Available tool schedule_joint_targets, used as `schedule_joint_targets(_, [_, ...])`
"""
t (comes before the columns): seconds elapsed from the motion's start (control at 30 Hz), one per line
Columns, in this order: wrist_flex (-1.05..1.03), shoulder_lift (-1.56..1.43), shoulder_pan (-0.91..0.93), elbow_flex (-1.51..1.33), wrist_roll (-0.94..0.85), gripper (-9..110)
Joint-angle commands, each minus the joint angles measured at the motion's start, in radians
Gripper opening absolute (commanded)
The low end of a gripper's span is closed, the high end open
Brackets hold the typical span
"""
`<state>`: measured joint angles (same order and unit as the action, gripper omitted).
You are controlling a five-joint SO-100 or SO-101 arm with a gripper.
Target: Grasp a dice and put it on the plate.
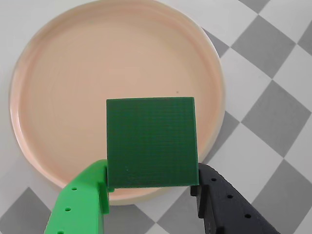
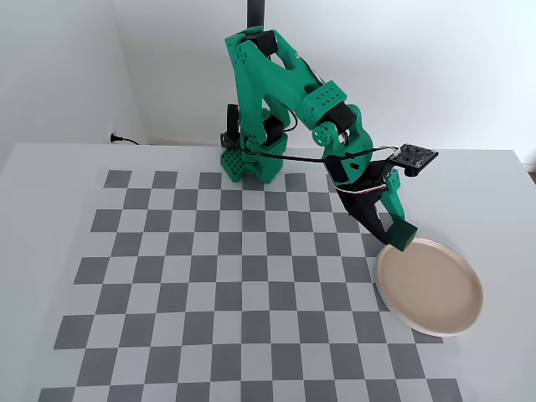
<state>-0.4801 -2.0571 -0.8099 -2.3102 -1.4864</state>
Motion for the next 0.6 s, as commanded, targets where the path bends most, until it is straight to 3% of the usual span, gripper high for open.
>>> schedule_joint_targets(0.0, [0.025,0.048,-0.025,0.166,0.006,-4])
schedule_joint_targets(0.57, [0.051,0.489,-0.077,0.531,0.035,-4])
